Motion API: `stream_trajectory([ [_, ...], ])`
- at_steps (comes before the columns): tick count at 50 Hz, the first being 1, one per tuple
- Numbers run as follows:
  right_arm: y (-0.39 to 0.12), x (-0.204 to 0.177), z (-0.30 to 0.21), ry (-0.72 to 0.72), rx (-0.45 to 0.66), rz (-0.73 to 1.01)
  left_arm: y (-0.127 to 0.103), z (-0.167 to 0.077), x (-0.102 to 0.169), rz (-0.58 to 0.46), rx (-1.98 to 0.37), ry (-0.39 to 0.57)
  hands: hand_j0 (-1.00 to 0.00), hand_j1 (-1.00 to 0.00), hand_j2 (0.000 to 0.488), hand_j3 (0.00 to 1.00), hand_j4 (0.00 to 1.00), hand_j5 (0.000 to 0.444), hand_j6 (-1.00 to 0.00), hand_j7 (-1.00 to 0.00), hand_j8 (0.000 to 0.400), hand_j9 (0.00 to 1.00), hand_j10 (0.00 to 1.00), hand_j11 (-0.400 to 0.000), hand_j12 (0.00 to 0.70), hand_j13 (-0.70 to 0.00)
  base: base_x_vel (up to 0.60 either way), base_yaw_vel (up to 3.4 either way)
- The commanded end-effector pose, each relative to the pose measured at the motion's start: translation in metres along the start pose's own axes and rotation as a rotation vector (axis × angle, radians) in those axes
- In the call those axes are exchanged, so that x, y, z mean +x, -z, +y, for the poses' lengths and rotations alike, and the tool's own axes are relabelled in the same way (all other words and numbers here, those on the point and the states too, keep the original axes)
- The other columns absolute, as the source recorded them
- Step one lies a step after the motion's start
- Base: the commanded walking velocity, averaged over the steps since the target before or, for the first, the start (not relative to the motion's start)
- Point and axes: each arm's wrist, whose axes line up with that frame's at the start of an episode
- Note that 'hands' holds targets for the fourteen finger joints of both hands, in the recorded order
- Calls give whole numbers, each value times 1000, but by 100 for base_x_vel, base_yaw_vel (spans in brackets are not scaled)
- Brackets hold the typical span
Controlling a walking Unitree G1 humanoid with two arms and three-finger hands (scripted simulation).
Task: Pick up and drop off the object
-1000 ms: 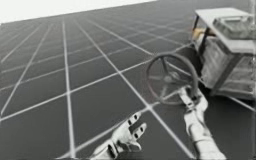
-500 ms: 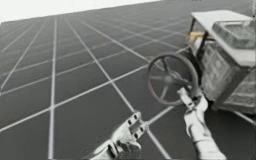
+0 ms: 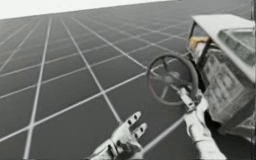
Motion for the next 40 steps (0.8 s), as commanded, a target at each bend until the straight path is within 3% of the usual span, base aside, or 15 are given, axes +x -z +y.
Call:
stream_trajectory([
  [1,-5,-2,15,-45,3,-24,0,3,-3,-14,-12,2,0,0,0,1000,1000,0,0,0,0,1000,1000,-400,0,-700,58,-4],
  [40,-5,-2,15,-45,3,-24,0,3,-3,-14,-12,2,0,0,0,1000,1000,0,0,0,0,1000,1000,-400,0,-700,59,-2],
])
